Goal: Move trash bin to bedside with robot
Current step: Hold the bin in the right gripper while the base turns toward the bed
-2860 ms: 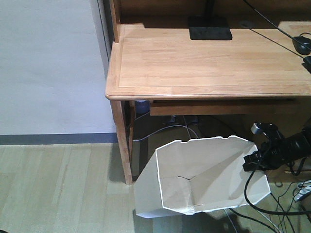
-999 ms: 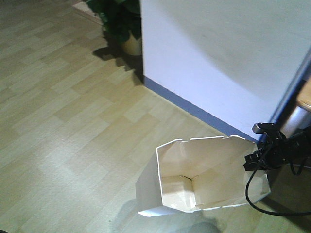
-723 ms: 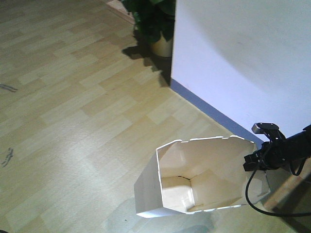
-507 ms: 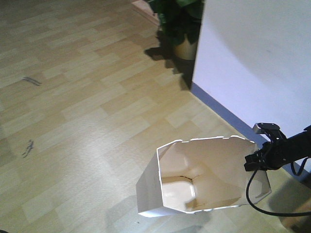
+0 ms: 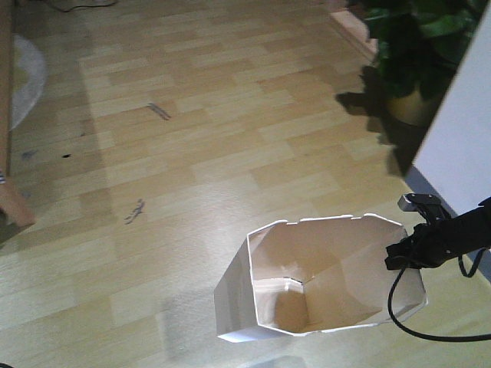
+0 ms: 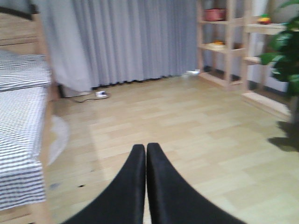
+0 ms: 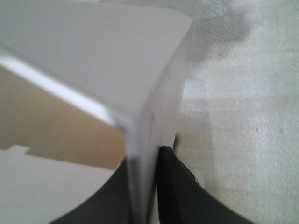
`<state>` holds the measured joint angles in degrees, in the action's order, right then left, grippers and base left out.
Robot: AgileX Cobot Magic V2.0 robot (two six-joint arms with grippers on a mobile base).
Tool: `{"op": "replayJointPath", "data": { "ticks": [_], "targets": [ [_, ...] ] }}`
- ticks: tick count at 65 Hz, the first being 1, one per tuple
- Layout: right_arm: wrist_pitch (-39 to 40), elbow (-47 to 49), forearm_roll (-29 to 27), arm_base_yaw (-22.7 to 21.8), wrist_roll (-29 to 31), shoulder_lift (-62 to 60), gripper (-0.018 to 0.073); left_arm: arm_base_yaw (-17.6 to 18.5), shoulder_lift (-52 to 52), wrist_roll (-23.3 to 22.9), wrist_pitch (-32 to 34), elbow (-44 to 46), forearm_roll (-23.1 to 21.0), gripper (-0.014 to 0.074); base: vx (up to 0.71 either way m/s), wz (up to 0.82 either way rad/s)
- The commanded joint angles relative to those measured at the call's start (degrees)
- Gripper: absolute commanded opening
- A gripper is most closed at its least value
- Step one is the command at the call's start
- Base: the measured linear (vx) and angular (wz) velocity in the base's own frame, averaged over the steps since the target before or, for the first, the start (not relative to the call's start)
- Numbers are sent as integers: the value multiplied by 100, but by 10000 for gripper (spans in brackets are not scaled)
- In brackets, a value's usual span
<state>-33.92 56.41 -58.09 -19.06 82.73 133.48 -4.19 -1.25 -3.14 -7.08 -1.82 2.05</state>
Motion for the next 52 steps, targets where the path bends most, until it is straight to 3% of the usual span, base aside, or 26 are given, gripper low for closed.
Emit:
{"op": "replayJointPath", "data": {
  "ticks": [1,25,52],
  "targets": [
    [-1196,54,-373,-1,-42,-428,-5,30,-31,-25,419,138,-12,-6,15,58],
    [-1196,54,-373,-1,-42,-428,-5,30,-31,-25,419,138,-12,-6,17,46],
    [-1196,54,-373,-1,-42,-428,-5,30,-31,-25,419,138,-12,-6,25,14]
  ]
}}
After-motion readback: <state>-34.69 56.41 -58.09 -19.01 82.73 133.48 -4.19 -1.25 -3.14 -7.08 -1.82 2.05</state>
